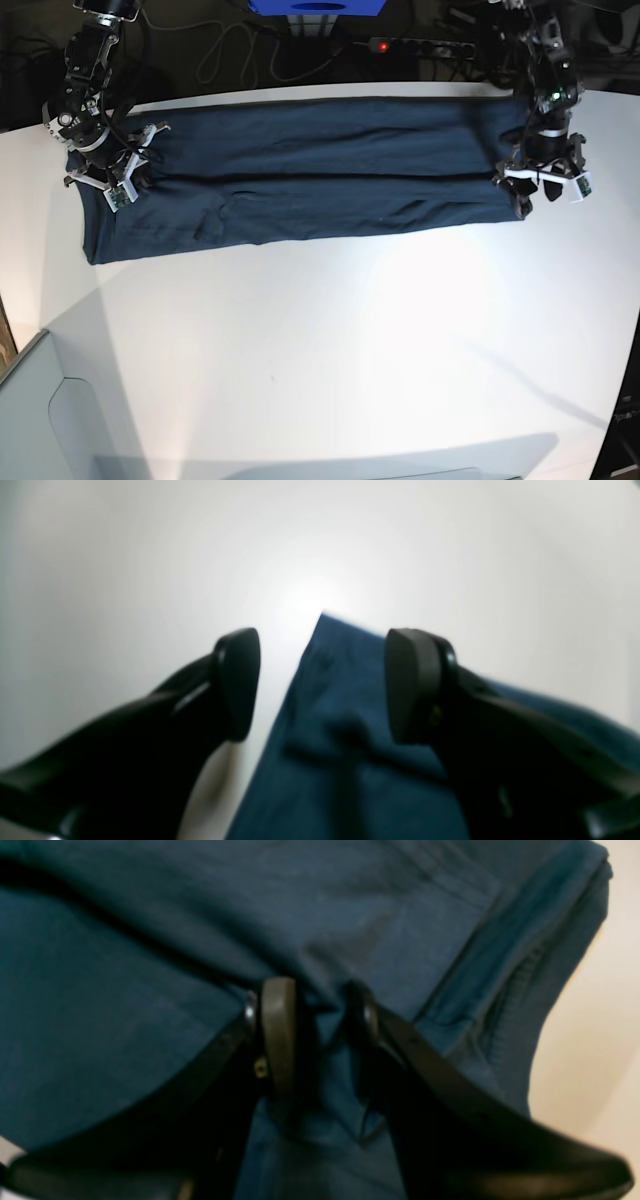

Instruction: Fold the T-shirt properly

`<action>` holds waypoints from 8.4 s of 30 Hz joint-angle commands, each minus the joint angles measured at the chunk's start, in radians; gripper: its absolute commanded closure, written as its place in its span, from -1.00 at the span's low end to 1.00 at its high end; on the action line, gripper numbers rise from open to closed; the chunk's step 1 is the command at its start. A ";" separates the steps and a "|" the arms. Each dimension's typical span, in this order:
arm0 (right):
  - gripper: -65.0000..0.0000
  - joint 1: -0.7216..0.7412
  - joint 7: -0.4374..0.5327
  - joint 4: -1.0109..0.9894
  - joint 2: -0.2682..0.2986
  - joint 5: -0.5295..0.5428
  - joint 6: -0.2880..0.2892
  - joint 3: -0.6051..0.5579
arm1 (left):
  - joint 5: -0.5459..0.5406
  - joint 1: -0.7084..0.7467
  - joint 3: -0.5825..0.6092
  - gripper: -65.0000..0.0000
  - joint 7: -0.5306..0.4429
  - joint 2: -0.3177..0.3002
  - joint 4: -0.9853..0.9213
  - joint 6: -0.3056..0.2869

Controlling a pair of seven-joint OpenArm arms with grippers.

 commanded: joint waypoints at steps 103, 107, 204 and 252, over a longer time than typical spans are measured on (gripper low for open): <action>0.55 -0.044 -0.114 0.328 -0.026 0.010 0.018 -0.082 | -0.014 0.090 -0.001 1.00 -0.029 -0.064 0.022 -0.007; 0.21 0.005 -0.186 0.324 -0.026 0.008 0.018 -0.169 | -0.014 0.090 -0.001 1.00 -0.029 -0.064 0.022 -0.007; 0.10 0.175 -0.252 0.124 0.023 0.007 0.018 -0.568 | -0.011 0.088 -0.001 1.00 -0.029 -0.061 0.022 -0.007; 1.00 0.106 -0.213 0.167 0.027 0.008 0.018 -0.560 | -0.006 0.082 -0.002 1.00 -0.029 -0.044 0.022 -0.007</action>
